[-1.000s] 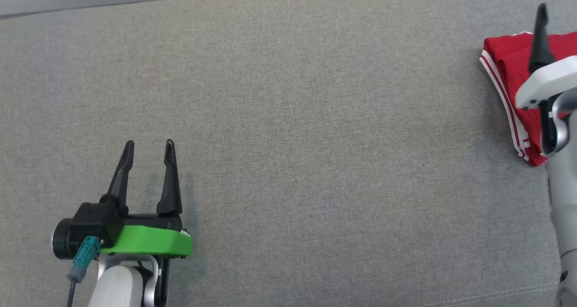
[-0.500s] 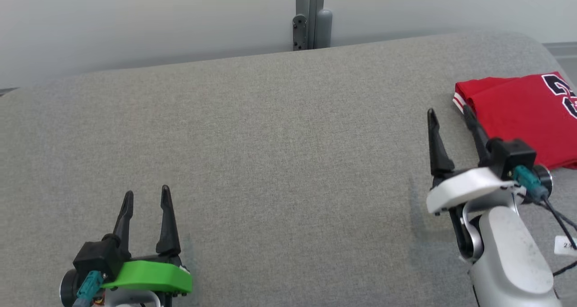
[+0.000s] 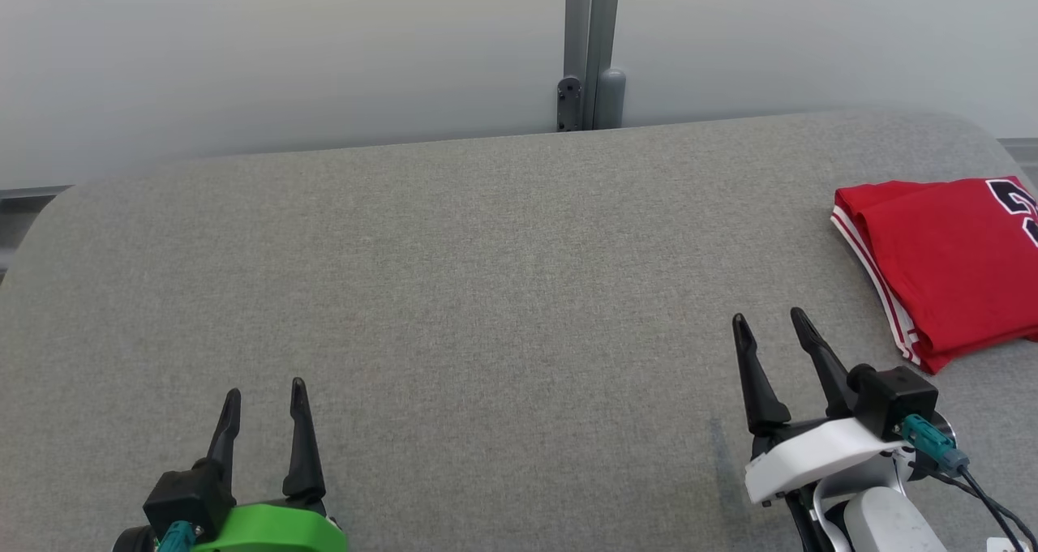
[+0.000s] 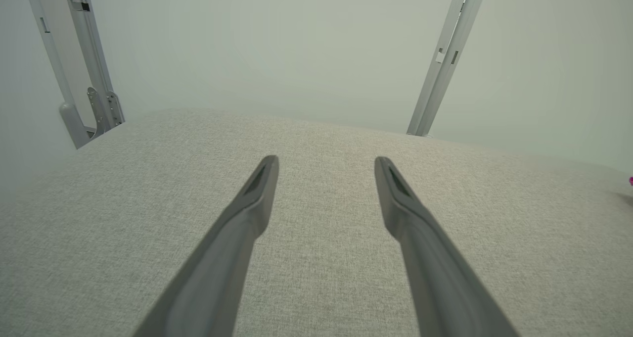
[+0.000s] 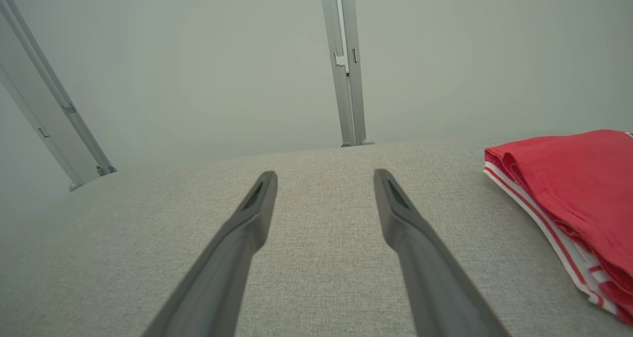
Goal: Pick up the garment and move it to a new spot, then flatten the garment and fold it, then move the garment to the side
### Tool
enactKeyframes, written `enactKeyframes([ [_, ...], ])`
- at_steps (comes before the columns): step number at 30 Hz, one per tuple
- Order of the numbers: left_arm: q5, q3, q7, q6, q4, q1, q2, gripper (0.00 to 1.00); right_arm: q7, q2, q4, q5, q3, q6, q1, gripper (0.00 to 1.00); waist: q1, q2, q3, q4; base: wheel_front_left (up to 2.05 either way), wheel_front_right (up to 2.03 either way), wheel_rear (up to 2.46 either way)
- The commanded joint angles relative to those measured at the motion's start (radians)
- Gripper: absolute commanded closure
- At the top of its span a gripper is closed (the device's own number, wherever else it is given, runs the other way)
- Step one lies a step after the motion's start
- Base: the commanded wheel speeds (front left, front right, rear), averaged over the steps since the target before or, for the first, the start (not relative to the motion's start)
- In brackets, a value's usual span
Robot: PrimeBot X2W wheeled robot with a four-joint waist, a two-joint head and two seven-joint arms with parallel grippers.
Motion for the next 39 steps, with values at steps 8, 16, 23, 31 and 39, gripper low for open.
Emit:
enactKeyframes([
  [8, 0.013, -0.008, -0.004, 0.007, 0.012, 0.01, 0.011, 0.0, 0.005, -0.001, -0.009, -0.005, -0.007, -0.001, 0.021, 0.0, 0.0001, 0.0, -0.007, -0.001, 0.0, 0.0, 0.0],
  [16, 0.005, -0.015, 0.005, 0.001, 0.046, 0.01, 0.0, 1.0, 0.005, 0.003, 0.022, 0.004, -0.009, 0.0, 0.032, 1.0, 0.0001, 0.0, -0.012, 0.0, 0.0, 0.0, 0.0],
  [23, -0.119, 0.01, 0.043, -0.015, 0.051, -0.008, -0.002, 1.0, 0.034, -0.002, 0.019, 0.141, -0.022, 0.0, 0.029, 1.0, 0.0001, 0.0, -0.011, -0.001, 0.0, 0.0, 0.0],
  [31, -0.251, 0.032, 0.079, -0.032, 0.051, -0.024, -0.005, 1.0, 0.066, -0.006, 0.018, 0.284, -0.038, 0.0, 0.022, 1.0, 0.0001, 0.0, -0.01, -0.002, 0.0, 0.0, 0.0],
  [39, -0.371, 0.052, 0.112, -0.048, 0.052, -0.039, -0.007, 1.0, 0.096, -0.01, 0.017, 0.414, -0.052, 0.0, 0.016, 1.0, 0.0001, 0.0, -0.009, -0.003, 0.0, 0.0, 0.0],
])
